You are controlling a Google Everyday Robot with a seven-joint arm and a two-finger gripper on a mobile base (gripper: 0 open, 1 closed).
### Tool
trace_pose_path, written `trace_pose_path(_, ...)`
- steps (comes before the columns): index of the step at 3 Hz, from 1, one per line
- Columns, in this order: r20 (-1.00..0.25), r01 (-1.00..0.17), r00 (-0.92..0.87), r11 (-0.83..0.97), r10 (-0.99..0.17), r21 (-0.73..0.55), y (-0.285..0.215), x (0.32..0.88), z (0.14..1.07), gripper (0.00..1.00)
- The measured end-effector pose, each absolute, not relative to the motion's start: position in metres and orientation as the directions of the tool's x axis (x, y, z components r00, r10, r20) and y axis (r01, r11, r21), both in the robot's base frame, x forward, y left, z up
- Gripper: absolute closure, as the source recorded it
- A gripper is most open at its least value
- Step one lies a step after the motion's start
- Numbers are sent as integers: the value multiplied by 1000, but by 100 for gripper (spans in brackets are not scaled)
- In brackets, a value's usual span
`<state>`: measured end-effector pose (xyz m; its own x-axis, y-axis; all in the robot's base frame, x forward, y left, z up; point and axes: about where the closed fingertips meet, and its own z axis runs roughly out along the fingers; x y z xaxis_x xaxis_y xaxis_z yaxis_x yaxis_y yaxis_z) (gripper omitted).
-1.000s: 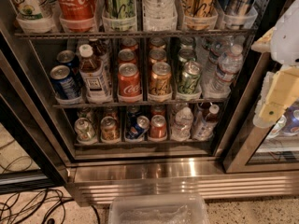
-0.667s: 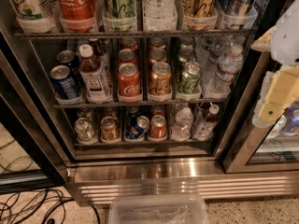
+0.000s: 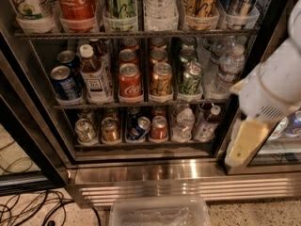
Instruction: Pick orange can from bottom shelf of fridge
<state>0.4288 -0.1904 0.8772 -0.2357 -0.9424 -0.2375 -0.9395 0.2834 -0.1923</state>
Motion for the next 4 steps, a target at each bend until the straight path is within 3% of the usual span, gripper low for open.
trace_pose_path(2, -257, -974, -161, 196, -953, -116, -146, 416, 754, 0)
trace_pose_path(4, -301, -963, -171, 224, -938, -151, -137, 418, 742, 0)
